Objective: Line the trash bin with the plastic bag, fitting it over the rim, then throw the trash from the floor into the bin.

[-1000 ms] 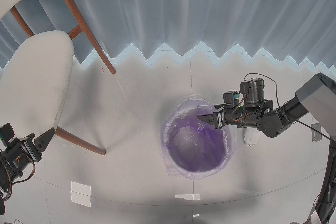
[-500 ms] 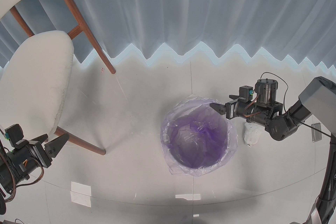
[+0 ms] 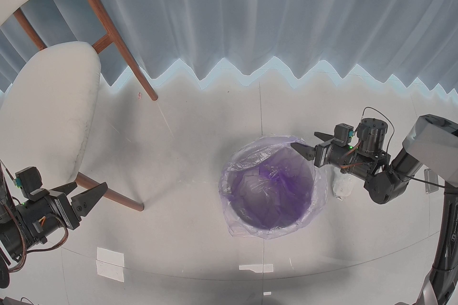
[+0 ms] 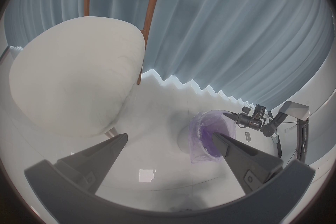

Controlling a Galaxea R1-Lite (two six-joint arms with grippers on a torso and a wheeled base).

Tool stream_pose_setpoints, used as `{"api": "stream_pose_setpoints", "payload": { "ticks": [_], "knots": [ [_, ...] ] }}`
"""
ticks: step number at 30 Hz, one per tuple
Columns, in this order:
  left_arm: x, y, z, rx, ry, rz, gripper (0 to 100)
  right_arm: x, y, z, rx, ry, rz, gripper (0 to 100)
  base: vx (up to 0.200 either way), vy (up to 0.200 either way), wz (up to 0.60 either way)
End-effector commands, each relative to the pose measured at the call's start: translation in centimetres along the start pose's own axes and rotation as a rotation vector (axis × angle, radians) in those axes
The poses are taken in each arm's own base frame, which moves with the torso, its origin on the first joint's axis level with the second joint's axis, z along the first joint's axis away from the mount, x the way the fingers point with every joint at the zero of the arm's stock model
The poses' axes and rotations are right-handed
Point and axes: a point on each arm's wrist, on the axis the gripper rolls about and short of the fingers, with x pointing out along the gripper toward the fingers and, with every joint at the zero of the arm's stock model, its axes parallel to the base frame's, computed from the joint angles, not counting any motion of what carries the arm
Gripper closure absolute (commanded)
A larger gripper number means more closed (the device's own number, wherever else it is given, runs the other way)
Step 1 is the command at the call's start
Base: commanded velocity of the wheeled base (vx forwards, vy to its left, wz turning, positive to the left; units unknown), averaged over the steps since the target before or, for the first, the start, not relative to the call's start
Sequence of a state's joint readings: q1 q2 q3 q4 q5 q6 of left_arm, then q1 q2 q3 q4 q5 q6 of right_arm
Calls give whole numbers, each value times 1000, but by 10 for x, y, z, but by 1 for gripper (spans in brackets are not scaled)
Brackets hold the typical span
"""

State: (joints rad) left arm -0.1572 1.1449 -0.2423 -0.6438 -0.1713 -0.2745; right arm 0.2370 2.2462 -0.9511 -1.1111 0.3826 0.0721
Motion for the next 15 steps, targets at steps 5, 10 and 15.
{"api": "stream_pose_setpoints", "payload": {
  "ticks": [5,10,15],
  "knots": [
    [13,-4,4,5,24,-22,0,-15,-9,-53,0,25,199,0,0,0,0],
    [18,-3,5,17,37,-19,0,-16,-28,-59,0,-53,247,0,0,0,0],
    [27,-7,5,55,65,-46,0,-20,-37,-56,52,-85,274,0,0,0,0]
  ]
}}
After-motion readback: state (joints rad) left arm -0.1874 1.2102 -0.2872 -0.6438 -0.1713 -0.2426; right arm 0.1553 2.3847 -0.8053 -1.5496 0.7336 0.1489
